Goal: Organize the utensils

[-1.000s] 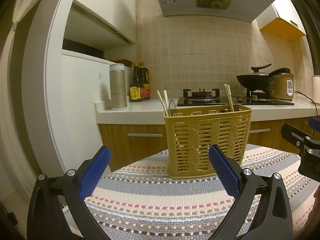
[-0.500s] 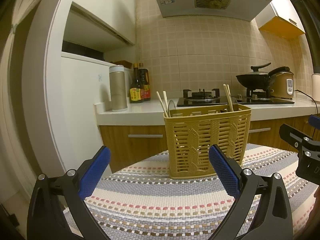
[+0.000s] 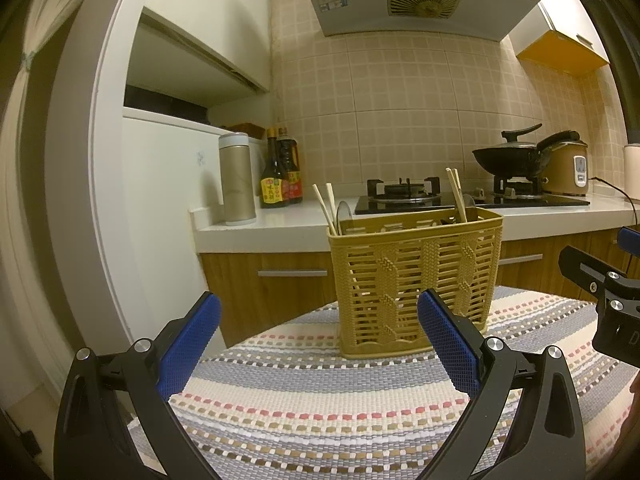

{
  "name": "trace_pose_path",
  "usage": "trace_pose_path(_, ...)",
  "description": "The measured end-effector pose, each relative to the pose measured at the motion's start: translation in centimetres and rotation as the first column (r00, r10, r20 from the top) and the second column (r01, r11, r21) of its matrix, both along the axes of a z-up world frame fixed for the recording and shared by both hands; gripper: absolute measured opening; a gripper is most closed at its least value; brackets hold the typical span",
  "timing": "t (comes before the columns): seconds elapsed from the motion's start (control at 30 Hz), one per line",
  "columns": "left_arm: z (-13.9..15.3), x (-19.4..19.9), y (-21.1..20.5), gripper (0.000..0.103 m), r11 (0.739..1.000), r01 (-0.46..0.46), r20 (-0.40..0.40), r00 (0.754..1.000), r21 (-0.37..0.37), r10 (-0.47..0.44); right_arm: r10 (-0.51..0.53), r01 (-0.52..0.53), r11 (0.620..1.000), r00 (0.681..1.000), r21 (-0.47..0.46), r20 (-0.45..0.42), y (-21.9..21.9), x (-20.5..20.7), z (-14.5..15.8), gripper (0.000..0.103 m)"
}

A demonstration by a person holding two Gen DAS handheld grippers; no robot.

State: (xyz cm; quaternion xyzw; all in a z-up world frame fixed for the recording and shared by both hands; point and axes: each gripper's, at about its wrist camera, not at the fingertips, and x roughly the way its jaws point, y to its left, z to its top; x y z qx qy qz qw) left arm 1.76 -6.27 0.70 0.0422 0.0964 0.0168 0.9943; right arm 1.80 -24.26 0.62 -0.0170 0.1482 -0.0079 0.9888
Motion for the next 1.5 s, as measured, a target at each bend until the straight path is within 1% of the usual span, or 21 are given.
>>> trace_pose_path(0.93,-0.05,0.03,0.07,0.095,1.0,0.01,0.001,1.0,0.004,-0.01,-0.003,0.003,1.0,1.0,-0.006,-0.005,0.2,0.17,-0.11,0.095)
trace_pose_path(1.5,-0.09,0.47,0.45,0.095,1.0,0.012,-0.014,1.0,-0.01,-0.012,-0.012,0.012,1.0,1.0,-0.01,0.0,0.0,-0.05,-0.14,0.095)
